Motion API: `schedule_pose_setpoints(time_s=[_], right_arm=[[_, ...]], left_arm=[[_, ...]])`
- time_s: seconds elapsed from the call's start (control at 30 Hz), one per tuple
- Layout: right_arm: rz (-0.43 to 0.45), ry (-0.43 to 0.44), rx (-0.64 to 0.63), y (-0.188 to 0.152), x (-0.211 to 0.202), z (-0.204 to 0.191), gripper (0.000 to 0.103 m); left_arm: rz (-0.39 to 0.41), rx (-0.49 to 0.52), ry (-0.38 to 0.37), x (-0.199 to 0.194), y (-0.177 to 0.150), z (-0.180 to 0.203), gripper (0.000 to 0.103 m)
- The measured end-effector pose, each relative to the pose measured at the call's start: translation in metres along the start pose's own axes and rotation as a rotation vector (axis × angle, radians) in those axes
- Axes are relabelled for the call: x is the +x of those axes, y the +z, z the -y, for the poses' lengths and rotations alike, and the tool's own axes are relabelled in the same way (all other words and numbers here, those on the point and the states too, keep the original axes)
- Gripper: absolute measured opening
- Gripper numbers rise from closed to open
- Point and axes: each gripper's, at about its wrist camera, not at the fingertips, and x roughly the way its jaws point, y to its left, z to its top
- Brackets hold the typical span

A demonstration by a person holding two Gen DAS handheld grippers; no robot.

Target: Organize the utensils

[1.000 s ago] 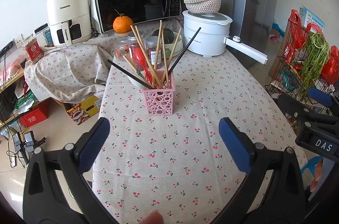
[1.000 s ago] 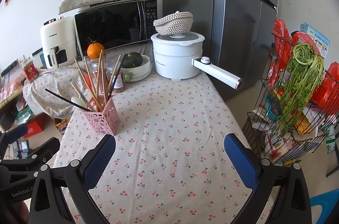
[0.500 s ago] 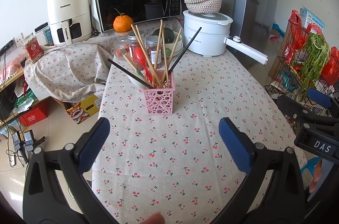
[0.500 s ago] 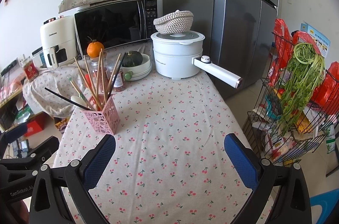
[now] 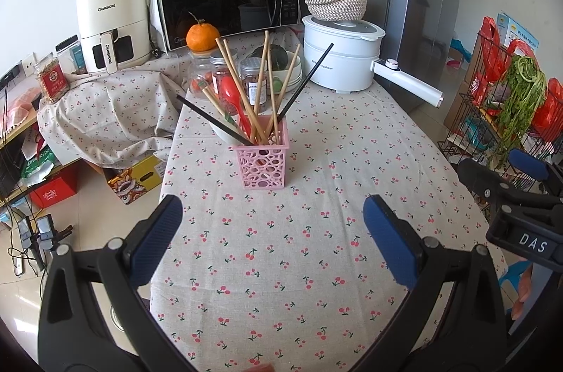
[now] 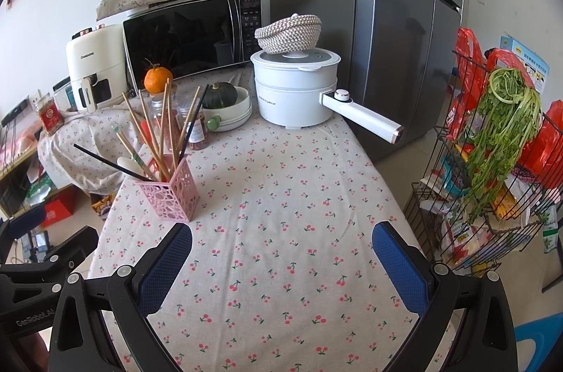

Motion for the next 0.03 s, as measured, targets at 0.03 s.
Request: schedule_pose_setpoints(time_s=[0.03], right_arm=[[-0.001,0.0,0.001,-0.0006,0.0002,0.0001,0.103]], left_arm=[[0.0,-0.001,-0.002,-0.0001,0.0004,-0.0003,0.102]])
